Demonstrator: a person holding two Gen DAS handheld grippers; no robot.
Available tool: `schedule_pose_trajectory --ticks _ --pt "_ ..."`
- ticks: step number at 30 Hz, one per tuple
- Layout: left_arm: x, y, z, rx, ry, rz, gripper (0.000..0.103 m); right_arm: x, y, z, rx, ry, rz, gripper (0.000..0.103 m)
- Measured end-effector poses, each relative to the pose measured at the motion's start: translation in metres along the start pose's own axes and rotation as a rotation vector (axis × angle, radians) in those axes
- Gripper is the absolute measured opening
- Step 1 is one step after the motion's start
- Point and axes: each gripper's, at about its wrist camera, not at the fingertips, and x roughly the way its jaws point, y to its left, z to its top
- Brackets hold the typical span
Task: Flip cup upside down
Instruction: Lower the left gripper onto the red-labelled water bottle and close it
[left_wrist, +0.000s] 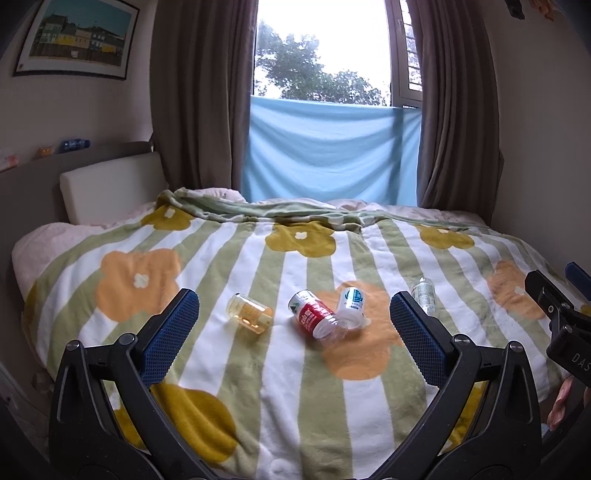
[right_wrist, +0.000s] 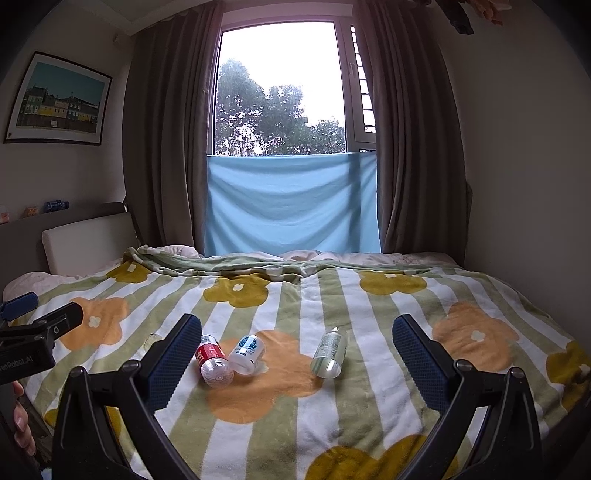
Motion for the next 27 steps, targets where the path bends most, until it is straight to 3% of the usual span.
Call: schedule_pose_trajectory --ticks 4,9,13,17,27 --pt "0.048 -0.002 0.008 -0.017 0.08 0.0 0.103 0.01 -0.005 -0.005 -0.009 -0.004 0.009 0.103" --pt "0.139 -0.004 0.016 -0.058 0.228 -0.02 0.103 0.034 -0.01 -0.021 -0.033 0.011 0.006 0.103" --pt "0.224 -0.008 0.003 -0.131 0.4 -0.045 0.103 0.057 -0.014 -0.037 -0.043 0.036 0.017 0.103" --pt "0.291 -0.014 -0.024 -0.164 0.546 -0.001 0.103 0.081 -0.021 -0.056 -0.027 0.068 0.054 0.103" --pt "0.369 -0.016 -0.066 -0.213 0.712 0.103 0.103 0.111 -0.024 -0.083 -0.008 0.167 0.1 0.103"
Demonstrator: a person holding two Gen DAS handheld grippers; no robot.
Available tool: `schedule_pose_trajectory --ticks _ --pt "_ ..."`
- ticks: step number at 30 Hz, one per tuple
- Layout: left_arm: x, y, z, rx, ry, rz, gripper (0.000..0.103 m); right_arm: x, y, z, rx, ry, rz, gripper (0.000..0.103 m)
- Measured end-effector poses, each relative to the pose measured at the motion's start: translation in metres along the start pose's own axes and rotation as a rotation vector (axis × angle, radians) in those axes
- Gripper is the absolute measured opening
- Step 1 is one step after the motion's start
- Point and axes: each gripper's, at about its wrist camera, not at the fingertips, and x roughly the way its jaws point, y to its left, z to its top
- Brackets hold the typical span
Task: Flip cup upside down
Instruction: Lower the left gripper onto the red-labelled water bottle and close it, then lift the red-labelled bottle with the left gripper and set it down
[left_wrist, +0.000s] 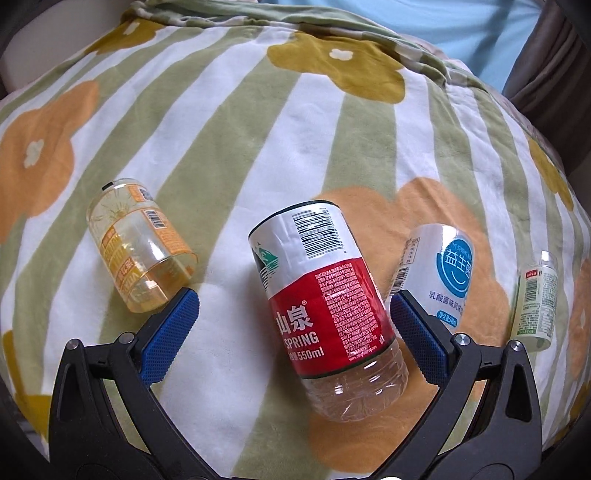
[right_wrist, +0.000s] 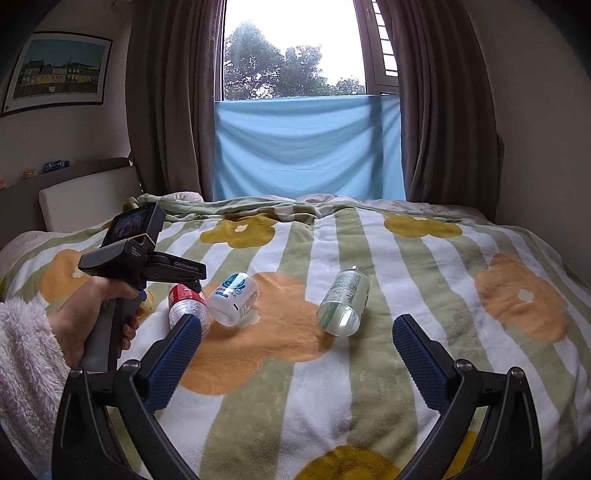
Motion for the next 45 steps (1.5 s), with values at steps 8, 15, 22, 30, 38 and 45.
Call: schedule_pose_trajectory --ticks 8,15,22,30,38,45 --pt "0.025 -0.015 0.001 0.019 0.063 -0.05 0.073 0.0 0.0 -0.001 0.001 -0.02 0.036 0.103" --pt "0.016 -0.02 -0.005 0.052 0.053 -0.073 0.064 0.002 -0.008 -0.002 0.044 -0.019 0.038 0.103" --pt "-0.04 -0.003 -0.027 0.058 0.015 -0.152 0.064 0.002 -0.01 -0.002 0.059 -0.02 0.024 0.103" --pt "-0.103 0.016 -0.103 0.005 -0.036 -0.191 0.064 -0.013 -0.007 -0.003 0.058 -0.058 0.0 0.103" --pt "-0.07 0.008 -0.143 -0.091 -0.011 -0.187 0.064 -0.015 -0.012 -0.012 0.094 -0.039 0.002 0.103" --pt "-0.054 0.006 -0.148 -0.161 -0.007 -0.139 0.087 -0.032 -0.02 -0.02 0.108 -0.043 -0.011 0.103"
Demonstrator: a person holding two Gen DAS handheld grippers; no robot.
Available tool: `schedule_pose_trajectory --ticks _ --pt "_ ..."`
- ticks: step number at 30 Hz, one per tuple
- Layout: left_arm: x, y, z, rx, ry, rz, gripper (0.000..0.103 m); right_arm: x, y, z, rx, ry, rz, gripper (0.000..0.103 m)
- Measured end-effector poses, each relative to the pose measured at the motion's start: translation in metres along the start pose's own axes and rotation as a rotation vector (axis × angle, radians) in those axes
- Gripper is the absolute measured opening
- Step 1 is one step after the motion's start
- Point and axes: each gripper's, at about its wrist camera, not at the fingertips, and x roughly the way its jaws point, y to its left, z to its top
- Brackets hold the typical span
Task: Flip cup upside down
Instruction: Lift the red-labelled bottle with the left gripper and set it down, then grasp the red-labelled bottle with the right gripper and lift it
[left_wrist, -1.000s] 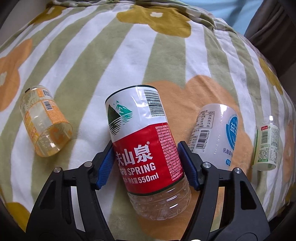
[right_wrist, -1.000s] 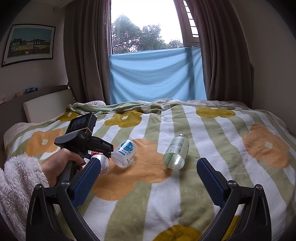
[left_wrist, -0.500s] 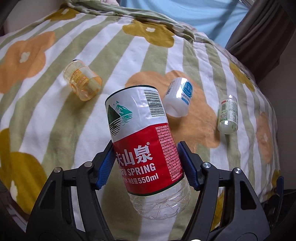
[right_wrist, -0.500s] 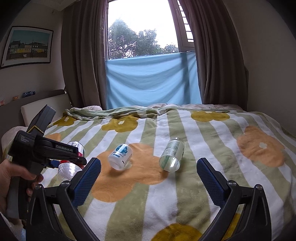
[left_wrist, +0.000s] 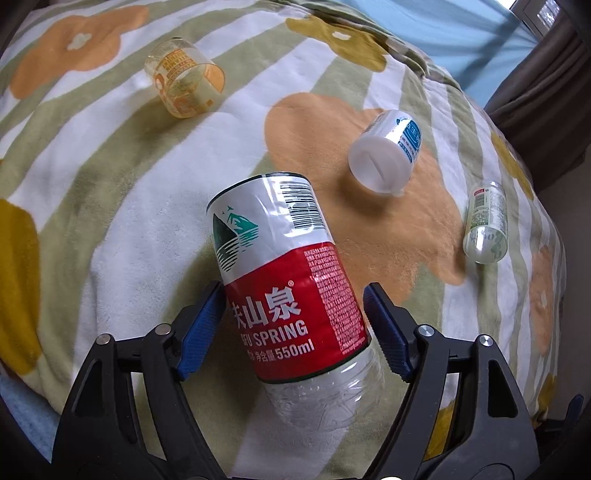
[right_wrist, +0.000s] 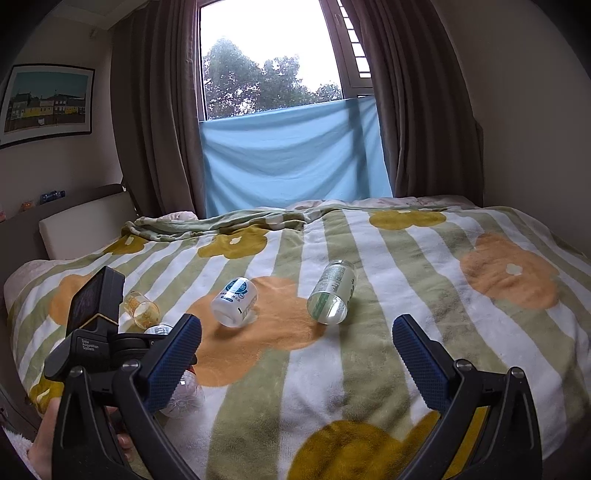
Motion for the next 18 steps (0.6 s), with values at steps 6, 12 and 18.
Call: schedule_pose_trajectory --ticks 6,12,18 --pt "-0.038 0.011 -0.005 0.017 -0.047 -0.037 0.103 0.003 -0.002 -0.001 0.019 0.017 0.012 0.103" --pt "-0.109 0.036 0.001 0.085 -0.147 -0.061 0.103 0.008 0.002 -0.003 0.002 0.051 0.022 0.103" --pt "-0.174 0.054 0.005 0.228 -0.235 -0.06 0.103 0.017 0.031 0.022 -0.129 0.141 0.162 0.103"
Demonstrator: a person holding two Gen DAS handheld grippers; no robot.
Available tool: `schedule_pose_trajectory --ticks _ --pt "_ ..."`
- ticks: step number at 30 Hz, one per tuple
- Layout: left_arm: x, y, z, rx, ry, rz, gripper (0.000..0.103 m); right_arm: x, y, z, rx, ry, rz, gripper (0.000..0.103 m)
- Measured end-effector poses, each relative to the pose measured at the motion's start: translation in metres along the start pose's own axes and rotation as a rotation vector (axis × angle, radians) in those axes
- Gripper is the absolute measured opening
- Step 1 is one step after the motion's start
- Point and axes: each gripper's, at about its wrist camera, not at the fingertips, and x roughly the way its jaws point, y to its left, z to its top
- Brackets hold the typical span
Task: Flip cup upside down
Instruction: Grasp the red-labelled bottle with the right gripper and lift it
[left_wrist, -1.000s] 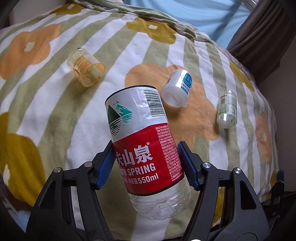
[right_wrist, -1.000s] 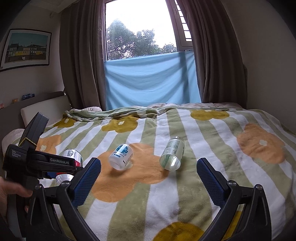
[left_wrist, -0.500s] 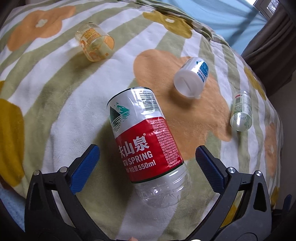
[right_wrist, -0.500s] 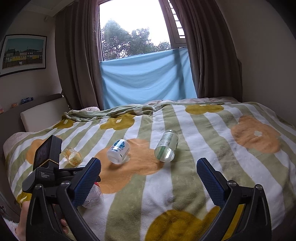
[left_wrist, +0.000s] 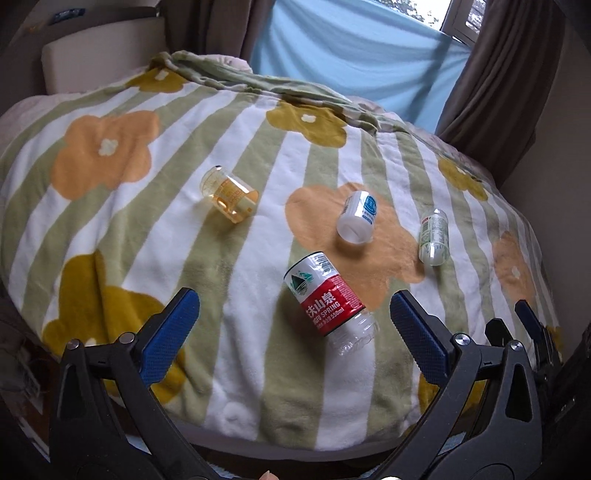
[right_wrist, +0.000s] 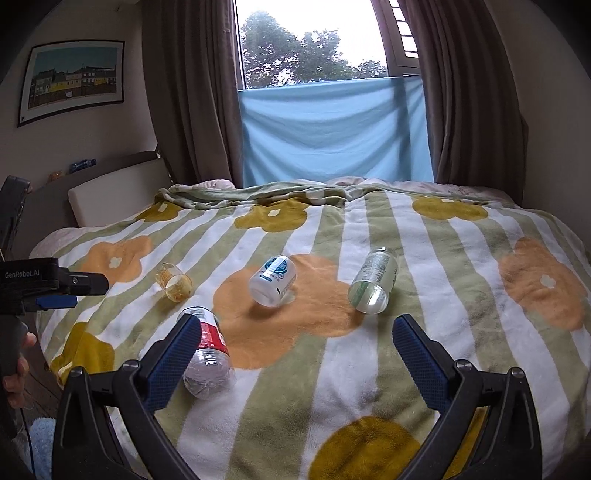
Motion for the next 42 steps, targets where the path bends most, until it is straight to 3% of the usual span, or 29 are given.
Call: schedule_pose_trajectory --ticks 3,4,5,7,8,12,13,16,21,22,25,29,34,37,39,42 --pt "-0.017 0.011 0.002 0.033 -0.023 0.011 0.103 0.02 0.026 0.025 -0.125 0.119 0.098 0.103" --pt "-0.021 0.016 0.002 0.034 -0.028 0.012 0.103 0.044 0.046 0.035 -0.191 0.236 0.17 0.103" --pt "-0.024 0.022 0.001 0.029 -0.026 0.008 0.103 0.044 0.046 0.035 -0.191 0.236 0.17 0.103" --pt "-0.026 0.033 -0.003 0.007 -0.018 -0.009 0.103 0.085 0.077 0.037 -0.28 0.401 0.264 0.103" --pt "-0.027 0.038 -0.006 -0.003 -0.013 -0.021 0.103 0.085 0.077 0.037 -0.28 0.401 0.264 0.103" --pt "-0.027 0.059 -0.019 -0.027 -0.005 -0.028 0.103 0.144 0.119 0.021 -0.419 0.586 0.269 0.103" --pt "-0.025 0.064 -0.021 -0.032 -0.001 -0.026 0.103 0.144 0.119 0.021 -0.419 0.586 0.269 0.103" --pt "-0.024 0.082 -0.028 -0.075 0.004 -0.051 0.103 0.173 0.129 0.012 -0.454 0.704 0.284 0.099" --pt "-0.022 0.103 -0.031 -0.115 0.006 -0.079 0.103 0.199 0.138 -0.009 -0.559 0.88 0.3 0.074" --pt "-0.021 0.105 -0.031 -0.117 0.007 -0.077 0.103 0.202 0.138 -0.012 -0.586 0.894 0.283 0.073" --pt "-0.017 0.111 -0.03 -0.133 0.01 -0.09 0.103 0.211 0.137 -0.018 -0.624 0.943 0.251 0.057" --pt "-0.014 0.115 -0.03 -0.135 0.01 -0.088 0.103 0.21 0.141 -0.016 -0.741 0.956 0.254 0.057" --pt "-0.01 0.116 -0.032 -0.151 0.016 -0.11 0.103 0.175 0.154 -0.018 -1.213 0.857 0.331 0.057" --pt "-0.004 0.116 -0.034 -0.185 0.031 -0.144 0.103 0.155 0.154 -0.035 -1.538 0.767 0.316 0.057" --pt "0.0 0.113 -0.036 -0.184 0.041 -0.133 0.103 0.147 0.151 -0.048 -1.697 0.728 0.339 0.057" --pt "0.004 0.11 -0.036 -0.175 0.05 -0.117 0.103 0.144 0.143 -0.068 -1.837 0.713 0.384 0.057"
